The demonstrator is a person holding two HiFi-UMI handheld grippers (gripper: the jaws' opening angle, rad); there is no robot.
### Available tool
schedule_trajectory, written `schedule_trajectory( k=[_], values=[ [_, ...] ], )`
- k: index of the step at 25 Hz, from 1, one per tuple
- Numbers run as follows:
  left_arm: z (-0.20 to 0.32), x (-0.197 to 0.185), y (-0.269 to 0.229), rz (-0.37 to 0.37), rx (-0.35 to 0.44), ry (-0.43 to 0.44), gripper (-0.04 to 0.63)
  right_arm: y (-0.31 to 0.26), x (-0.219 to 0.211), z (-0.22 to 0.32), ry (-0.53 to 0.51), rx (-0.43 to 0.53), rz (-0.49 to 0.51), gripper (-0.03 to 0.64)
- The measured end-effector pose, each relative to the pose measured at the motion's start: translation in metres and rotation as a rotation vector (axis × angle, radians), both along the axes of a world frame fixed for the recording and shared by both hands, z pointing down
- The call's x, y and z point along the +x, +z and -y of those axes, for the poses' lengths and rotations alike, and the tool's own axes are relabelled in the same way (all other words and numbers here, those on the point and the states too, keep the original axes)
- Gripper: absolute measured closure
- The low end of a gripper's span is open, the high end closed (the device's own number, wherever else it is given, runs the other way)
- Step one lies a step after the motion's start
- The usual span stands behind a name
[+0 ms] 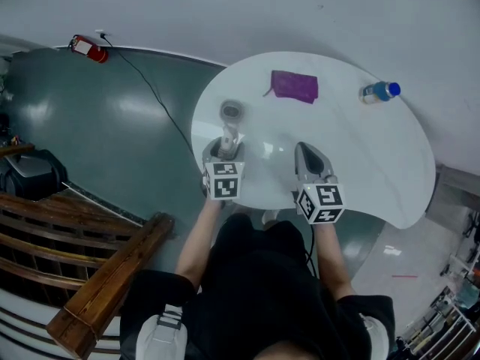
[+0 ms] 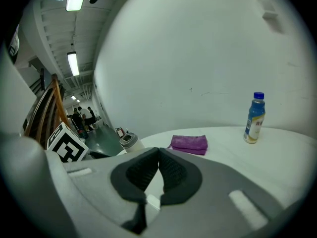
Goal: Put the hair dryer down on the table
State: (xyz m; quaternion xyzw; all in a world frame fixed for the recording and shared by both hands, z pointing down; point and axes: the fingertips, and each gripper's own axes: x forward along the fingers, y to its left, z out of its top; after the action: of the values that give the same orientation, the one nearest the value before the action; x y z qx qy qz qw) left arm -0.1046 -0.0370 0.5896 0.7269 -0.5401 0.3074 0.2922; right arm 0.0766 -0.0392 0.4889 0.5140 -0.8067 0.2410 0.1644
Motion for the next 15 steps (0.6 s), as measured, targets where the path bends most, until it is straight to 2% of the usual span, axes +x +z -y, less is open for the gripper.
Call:
schedule_trajectory(
  k=[3, 6, 15],
  values=[
    [-0.010, 0.005, -0.012, -0.005, 0.011, -0.006, 0.356, -0.006, 0.004, -0.007, -0.011, 0.011, -0.003, 0.612],
    [-0.016, 0.009, -0.028, -0.006, 0.059, -0.009, 0.403, -0.012, 0.007, -0.015, -0.020, 0.024, -0.006, 0.612],
    [-0.042, 0.027, -0.078, -0.023, 0.190, 0.008, 0.481, -0.039, 0.016, -0.042, -0.042, 0.077, -0.011, 0.612]
  ],
)
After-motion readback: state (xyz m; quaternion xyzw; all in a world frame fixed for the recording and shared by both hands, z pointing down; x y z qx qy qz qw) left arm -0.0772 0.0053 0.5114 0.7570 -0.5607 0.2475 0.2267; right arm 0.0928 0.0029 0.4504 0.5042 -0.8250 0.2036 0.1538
